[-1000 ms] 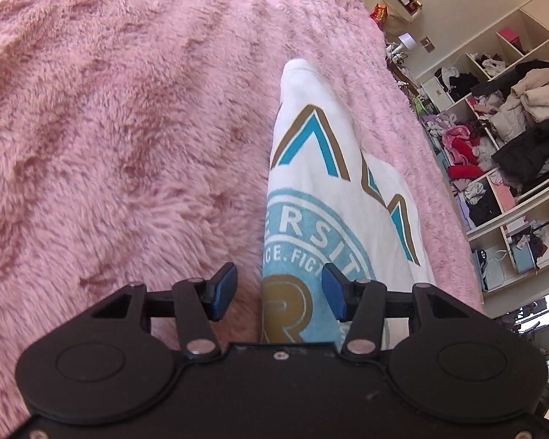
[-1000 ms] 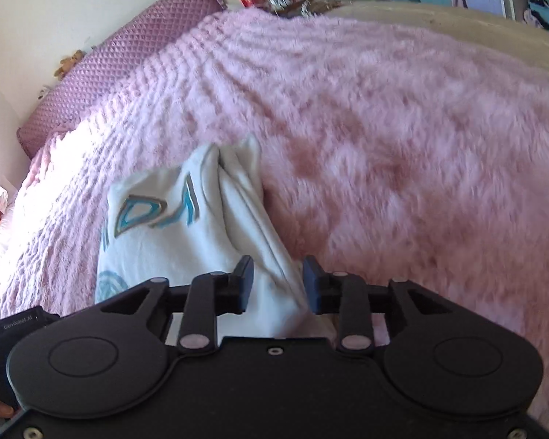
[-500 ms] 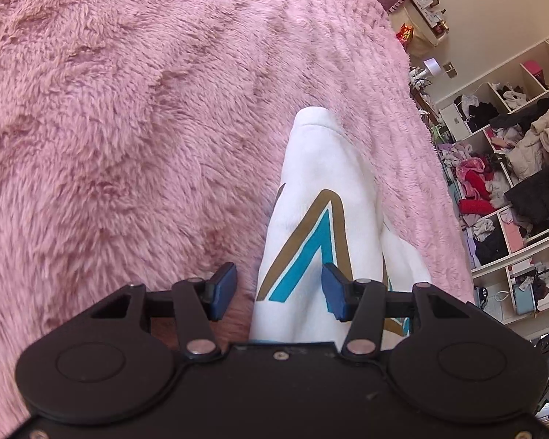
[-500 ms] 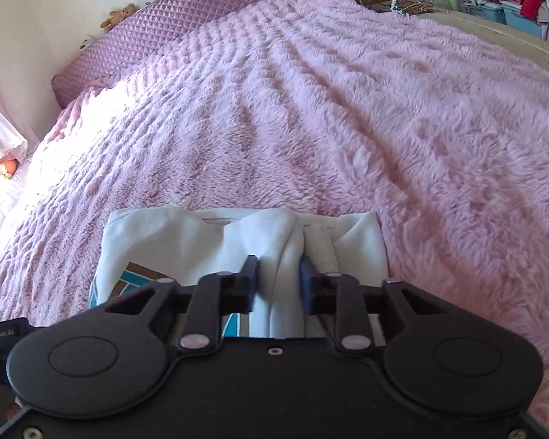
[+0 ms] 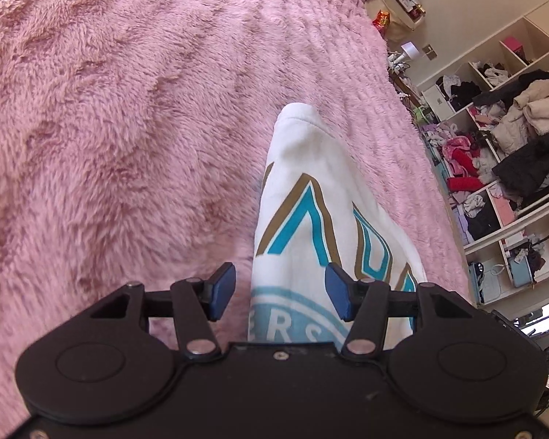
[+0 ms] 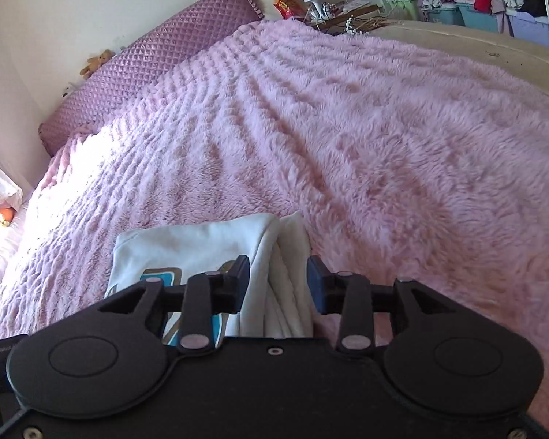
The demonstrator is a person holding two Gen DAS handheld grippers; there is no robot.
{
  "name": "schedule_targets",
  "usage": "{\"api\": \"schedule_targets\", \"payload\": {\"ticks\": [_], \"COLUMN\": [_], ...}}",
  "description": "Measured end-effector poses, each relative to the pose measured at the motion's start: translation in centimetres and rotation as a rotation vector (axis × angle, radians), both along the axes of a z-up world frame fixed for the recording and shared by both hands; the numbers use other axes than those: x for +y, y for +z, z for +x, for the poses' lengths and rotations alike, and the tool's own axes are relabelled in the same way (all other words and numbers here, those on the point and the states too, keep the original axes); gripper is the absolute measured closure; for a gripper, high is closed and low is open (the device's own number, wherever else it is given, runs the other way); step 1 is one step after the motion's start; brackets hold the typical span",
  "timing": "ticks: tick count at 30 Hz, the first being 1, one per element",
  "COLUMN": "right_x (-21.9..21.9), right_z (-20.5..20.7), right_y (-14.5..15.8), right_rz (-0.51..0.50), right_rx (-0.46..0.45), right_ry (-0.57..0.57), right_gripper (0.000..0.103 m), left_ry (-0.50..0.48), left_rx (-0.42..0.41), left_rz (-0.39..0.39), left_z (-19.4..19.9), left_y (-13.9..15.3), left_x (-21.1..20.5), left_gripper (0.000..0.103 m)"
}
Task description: Fold small clothes
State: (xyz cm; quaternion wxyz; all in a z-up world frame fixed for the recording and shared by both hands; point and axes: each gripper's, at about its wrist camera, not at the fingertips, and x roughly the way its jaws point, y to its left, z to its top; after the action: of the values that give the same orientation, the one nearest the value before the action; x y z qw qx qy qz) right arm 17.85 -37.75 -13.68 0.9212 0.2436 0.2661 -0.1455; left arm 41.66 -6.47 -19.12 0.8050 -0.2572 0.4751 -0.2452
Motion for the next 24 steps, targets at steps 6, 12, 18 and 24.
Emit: {"api": "schedule_targets", "payload": {"ticks": [6, 12, 18, 24], "right_x": [3.7, 5.2, 6.4, 6.3], "right_z": [-8.7, -10.1, -10.1, -10.0], "right_y": [-0.8, -2.7, -1.6, -1.2], "right_rz": [-0.035, 0.011, -0.022, -0.012], "right_rx": [0.127, 0.156, 0.128, 0.131], "right_ry": [-0.024, -0.065, -0.046, -0.047], "right_gripper": [0.066, 0.066, 0.09, 0.09], "left_ry": [-0.041, 0.017, -0.026, -0.027], "left_rx": [0.106, 0.185, 0.24, 0.3], "left_rz": [-0.019, -0.083, -0.086, -0.142], "left_z": [-6.7, -8.8, -9.9, -10.6], "left_y": [-2.6, -3.7, -3.5, -4.1], "left_x": [2.2, 2.7, 2.1, 2.3], "left_gripper": [0.048, 0.047, 0.051, 0.054]}}
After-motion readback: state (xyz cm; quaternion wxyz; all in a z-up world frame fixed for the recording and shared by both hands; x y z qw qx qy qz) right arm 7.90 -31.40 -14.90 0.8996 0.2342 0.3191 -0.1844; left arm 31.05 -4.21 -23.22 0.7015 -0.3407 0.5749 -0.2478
